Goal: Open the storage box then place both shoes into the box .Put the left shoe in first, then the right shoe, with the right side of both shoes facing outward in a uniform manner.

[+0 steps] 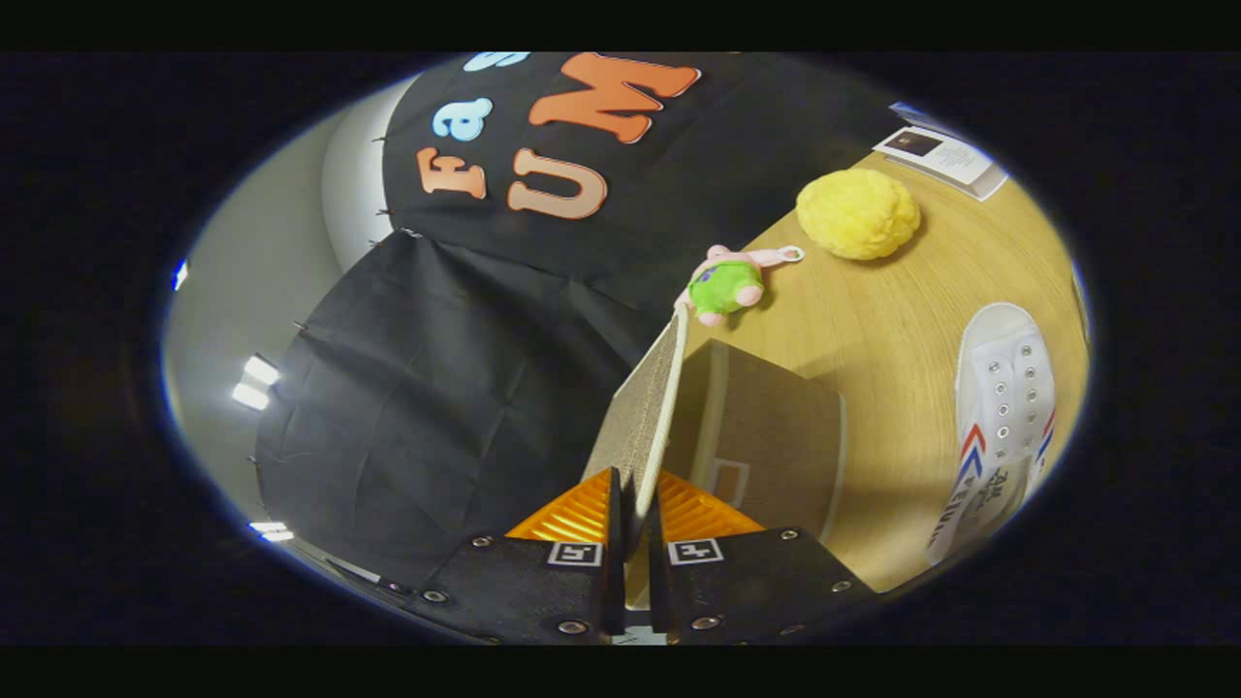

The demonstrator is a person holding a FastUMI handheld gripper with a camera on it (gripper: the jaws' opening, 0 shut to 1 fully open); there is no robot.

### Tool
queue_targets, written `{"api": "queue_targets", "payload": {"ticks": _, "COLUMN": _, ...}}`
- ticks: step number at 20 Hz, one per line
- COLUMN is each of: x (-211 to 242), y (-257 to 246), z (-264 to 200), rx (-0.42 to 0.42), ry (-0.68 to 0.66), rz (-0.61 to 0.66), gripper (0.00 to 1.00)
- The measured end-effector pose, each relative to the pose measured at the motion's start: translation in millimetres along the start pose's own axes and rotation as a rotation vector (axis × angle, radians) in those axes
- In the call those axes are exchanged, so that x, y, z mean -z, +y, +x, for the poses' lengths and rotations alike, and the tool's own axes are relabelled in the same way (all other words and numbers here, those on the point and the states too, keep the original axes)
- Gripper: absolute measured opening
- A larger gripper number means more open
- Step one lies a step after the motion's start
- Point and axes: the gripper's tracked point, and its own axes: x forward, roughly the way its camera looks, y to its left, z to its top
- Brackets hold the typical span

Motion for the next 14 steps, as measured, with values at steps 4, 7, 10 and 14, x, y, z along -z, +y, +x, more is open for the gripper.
{"api": "queue_targets", "payload": {"ticks": 4, "x": -10, "y": 47, "z": 9, "rx": -0.039, "ry": -0.030, "rz": -0.049, "gripper": 0.11}}
{"api": "queue_targets", "payload": {"ticks": 7, "x": -9, "y": 88, "z": 27, "rx": -0.056, "ry": -0.038, "rz": -0.110, "gripper": 0.13}}
{"api": "queue_targets", "payload": {"ticks": 10, "x": 9, "y": 127, "z": 53, "rx": -0.073, "ry": -0.027, "rz": -0.159, "gripper": 0.15}}
{"api": "queue_targets", "payload": {"ticks": 14, "x": 35, "y": 170, "z": 105, "rx": -0.096, "ry": -0.015, "rz": -0.187, "gripper": 0.23}}
